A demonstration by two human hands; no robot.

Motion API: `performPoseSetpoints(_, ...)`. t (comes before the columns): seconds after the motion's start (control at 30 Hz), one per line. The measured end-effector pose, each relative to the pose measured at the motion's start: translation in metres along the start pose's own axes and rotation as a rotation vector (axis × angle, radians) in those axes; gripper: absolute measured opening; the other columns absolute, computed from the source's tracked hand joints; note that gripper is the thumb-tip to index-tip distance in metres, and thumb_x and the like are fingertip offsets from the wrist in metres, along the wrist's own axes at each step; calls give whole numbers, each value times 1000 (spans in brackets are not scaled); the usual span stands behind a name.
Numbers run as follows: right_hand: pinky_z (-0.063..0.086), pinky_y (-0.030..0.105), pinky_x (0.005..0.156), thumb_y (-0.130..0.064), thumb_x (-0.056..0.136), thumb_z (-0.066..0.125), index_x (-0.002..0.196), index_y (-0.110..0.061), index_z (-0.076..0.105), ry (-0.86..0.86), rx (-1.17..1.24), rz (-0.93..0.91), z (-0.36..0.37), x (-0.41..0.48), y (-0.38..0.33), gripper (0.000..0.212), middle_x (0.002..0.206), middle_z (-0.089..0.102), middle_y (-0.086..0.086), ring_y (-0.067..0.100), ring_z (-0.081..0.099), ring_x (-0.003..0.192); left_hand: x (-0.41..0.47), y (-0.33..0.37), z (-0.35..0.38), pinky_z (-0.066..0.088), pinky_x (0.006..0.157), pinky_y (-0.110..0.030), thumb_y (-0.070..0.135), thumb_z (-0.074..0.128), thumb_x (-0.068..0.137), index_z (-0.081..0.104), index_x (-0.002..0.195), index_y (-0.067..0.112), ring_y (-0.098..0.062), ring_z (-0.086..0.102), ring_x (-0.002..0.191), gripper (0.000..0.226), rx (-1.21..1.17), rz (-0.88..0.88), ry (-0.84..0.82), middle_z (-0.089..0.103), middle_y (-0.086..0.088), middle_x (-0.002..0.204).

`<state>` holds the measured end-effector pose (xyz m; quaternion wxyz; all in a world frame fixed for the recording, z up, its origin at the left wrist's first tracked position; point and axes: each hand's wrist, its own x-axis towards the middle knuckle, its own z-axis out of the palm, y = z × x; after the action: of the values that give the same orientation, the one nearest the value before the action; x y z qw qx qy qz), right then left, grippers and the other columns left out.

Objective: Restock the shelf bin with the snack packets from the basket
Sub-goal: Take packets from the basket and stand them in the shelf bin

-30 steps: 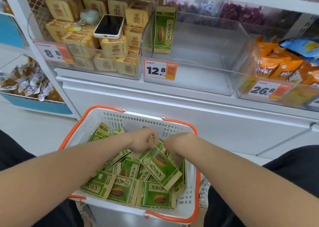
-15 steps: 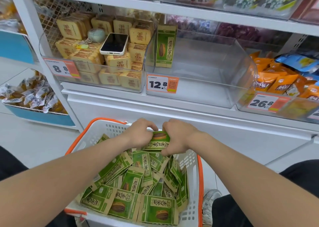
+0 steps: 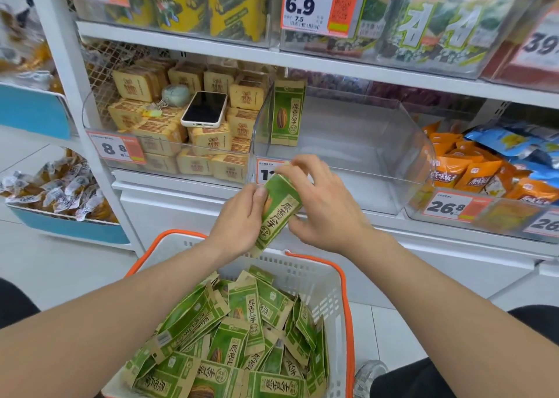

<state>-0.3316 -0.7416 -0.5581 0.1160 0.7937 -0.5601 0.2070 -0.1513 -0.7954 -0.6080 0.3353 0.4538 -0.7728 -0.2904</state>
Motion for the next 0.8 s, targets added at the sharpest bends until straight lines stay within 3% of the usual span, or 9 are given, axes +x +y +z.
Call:
performPoseSetpoints(0.1,54,41,89,-8,79,63,143,-21,41,180,452,262,-10,8,-15,69,121,62,0,20,63,105,3,16,-4,32,60,-24,36,30,114,46,94,15,-4,49,71,34,-70,58,188,50,4,78)
performPoseSetpoints(0.17,58,34,72,-13,85,65,136,-28,40,228,722,483,-17,14,-22,59,97,71,-10,13,70,82,7,27,-7,33,60,-17,30,31,115,46,96,11,0,47,70,31,-99,97,266,47,5,77)
performPoseSetpoints(0.23,55,27,67,-23,89,72,131,-28,41,281,827,645,-16,21,-22,53,90,73,-11,9,72,74,14,37,-10,34,61,-15,25,32,115,47,99,10,2,47,71,27,-132,106,330,47,5,78)
performPoseSetpoints(0.33,60,43,84,-43,86,79,125,-24,47,323,991,822,-11,32,-22,53,85,78,-2,13,75,83,29,48,-19,36,64,-16,23,35,115,50,104,9,7,49,75,23,-208,46,383,51,7,86)
performPoseSetpoints(0.4,61,56,83,-48,80,81,110,-19,61,385,1108,910,-11,41,-22,46,85,79,5,25,77,84,40,54,-24,32,67,-25,23,36,115,53,113,9,-1,51,83,22,-176,28,357,55,6,95)
performPoseSetpoints(0.5,64,52,80,-36,86,84,94,-14,73,478,1172,973,-20,57,-20,26,86,79,9,33,77,87,55,63,-28,29,74,-27,21,38,114,54,126,8,-17,54,99,24,-104,25,316,60,0,111)
performPoseSetpoints(0.6,65,49,80,-28,87,85,94,-12,74,467,1227,1043,-28,74,-8,21,91,79,12,35,77,92,71,69,-36,34,77,-35,24,41,113,56,117,11,-26,58,101,21,17,17,301,66,-5,109)
performPoseSetpoints(0.7,64,47,80,-31,86,86,88,-15,74,431,1119,1088,-32,93,14,19,88,79,8,31,77,87,84,71,-46,45,81,-45,28,42,112,61,111,13,-31,60,97,24,236,135,232,68,-7,103)
performPoseSetpoints(0.8,59,39,85,-38,85,86,88,-19,74,414,960,1124,-36,110,38,23,94,76,3,25,71,92,94,69,-52,43,99,-49,29,41,108,62,124,16,-32,50,115,29,488,224,174,58,-8,121)
